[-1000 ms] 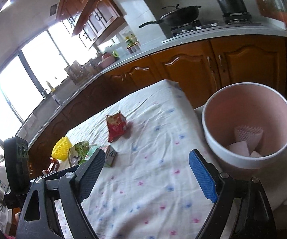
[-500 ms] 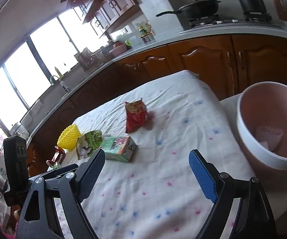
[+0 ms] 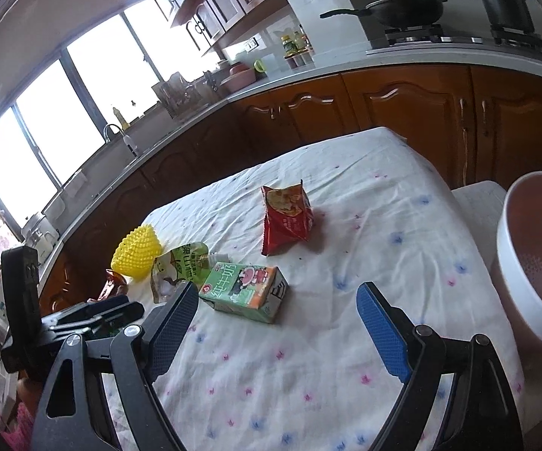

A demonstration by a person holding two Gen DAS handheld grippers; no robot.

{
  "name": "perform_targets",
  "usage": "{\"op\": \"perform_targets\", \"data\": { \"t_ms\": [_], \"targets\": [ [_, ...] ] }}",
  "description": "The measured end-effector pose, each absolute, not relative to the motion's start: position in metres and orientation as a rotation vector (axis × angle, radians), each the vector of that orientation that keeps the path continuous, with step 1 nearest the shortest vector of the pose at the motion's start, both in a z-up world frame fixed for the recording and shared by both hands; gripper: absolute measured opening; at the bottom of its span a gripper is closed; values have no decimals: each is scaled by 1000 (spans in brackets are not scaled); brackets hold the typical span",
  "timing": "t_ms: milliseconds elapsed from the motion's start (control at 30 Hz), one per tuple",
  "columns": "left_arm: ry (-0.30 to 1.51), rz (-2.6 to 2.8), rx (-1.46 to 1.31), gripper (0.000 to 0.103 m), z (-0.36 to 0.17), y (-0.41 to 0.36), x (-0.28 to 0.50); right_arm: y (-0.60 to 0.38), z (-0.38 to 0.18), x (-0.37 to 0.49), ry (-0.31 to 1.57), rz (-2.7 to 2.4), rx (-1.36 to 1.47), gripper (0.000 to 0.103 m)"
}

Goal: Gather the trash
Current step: 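Move both open grippers back over the table toward the remaining trash, then grasp the green juice pouch with the left gripper while the right gripper grasps the red snack bag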

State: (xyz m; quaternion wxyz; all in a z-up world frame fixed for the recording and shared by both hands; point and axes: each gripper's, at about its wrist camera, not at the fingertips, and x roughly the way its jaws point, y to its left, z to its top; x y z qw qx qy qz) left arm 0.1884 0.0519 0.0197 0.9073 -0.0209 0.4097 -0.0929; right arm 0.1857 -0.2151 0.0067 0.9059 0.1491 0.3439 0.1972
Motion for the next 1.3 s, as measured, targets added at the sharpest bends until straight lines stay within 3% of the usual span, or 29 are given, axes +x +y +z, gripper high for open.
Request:
{"op": "perform_targets", "data": {
  "t_ms": [633, 700, 767, 833, 867, 900, 1033, 1200, 1267, 1300],
  "targets": [
    [912, -289, 280, 69, 4, 57, 270, -179, -3, 266, 771, 430, 240, 88],
    [933, -303, 306, 62, -2, 53, 276, -174, -6, 276, 779, 430, 224, 88],
    [968, -314, 328, 40, -11, 50, 282, -172, -11, 283, 790, 423, 218, 87],
    [970, -315, 356, 36, -16, 48, 283, -171, -16, 290, 804, 418, 216, 87],
    [969, -330, 355, 28, -16, 47, 282, -170, -19, 294, 810, 415, 213, 86],
    [966, -339, 355, 27, -15, 46, 281, -170, -21, 296, 814, 412, 209, 83],
    [962, -349, 350, 14, -10, 45, 276, -168, -30, 303, 844, 400, 192, 39],
    [961, -370, 332, 5, -5, 41, 261, -166, -28, 296, 821, 399, 166, 36],
    [958, -369, 297, 4, -2, 43, 256, -165, -26, 293, 809, 400, 157, 26],
    [960, -372, 275, 3, -1, 45, 254, -166, -24, 290, 804, 404, 157, 26]
  ]
}}
